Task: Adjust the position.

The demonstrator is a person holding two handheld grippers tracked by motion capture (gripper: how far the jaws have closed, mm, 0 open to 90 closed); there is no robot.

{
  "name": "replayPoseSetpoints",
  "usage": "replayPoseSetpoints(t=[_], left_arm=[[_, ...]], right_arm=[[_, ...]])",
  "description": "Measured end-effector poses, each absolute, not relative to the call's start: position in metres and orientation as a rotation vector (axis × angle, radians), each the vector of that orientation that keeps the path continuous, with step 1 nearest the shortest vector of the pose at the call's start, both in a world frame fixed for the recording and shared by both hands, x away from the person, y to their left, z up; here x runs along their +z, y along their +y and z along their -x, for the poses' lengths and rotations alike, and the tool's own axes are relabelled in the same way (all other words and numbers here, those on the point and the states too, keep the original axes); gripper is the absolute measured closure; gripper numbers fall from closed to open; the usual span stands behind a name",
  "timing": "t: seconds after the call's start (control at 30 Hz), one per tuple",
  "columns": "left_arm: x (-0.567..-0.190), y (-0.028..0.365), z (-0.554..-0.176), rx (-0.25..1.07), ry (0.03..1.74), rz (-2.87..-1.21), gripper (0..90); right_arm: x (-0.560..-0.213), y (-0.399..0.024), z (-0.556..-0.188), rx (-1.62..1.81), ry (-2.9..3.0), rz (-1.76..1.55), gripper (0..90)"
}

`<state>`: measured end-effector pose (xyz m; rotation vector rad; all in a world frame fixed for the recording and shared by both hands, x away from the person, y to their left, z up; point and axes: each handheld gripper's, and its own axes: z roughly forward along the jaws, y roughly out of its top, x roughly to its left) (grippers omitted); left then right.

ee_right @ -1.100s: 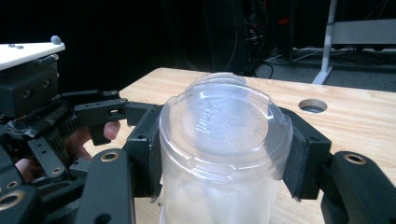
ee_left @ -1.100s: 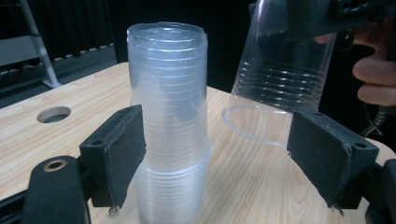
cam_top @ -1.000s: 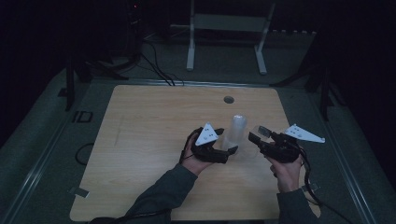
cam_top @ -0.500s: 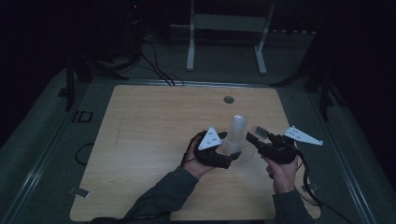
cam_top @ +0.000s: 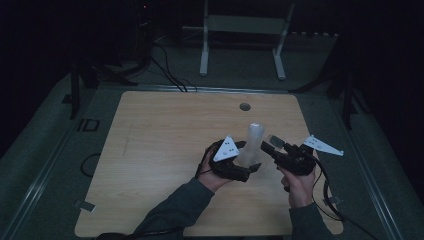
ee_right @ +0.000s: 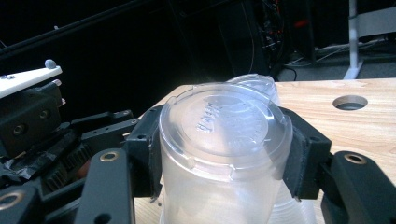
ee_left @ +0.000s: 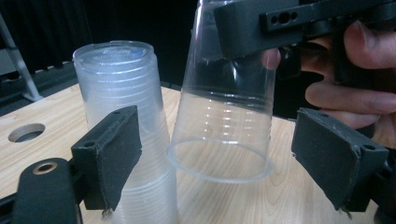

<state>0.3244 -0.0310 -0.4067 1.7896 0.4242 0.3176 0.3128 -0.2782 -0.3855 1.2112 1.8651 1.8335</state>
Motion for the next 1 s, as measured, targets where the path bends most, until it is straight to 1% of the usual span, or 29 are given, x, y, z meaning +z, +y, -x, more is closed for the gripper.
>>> replayPoseSetpoints(t=[0.77, 1.0], left_arm=[[-0.403, -0.044, -0.323, 0.330, 0.405, -1.769, 15.8], [-0.405, -0.045, -0.323, 0.329, 0.417, -1.742, 15.3]], right_arm=[[-0.387, -0.275, -0.316, 1.969, 1.847, -1.261, 40.7], [-0.385, -0.275, -0.318, 2.076, 1.823, -1.281, 40.7]])
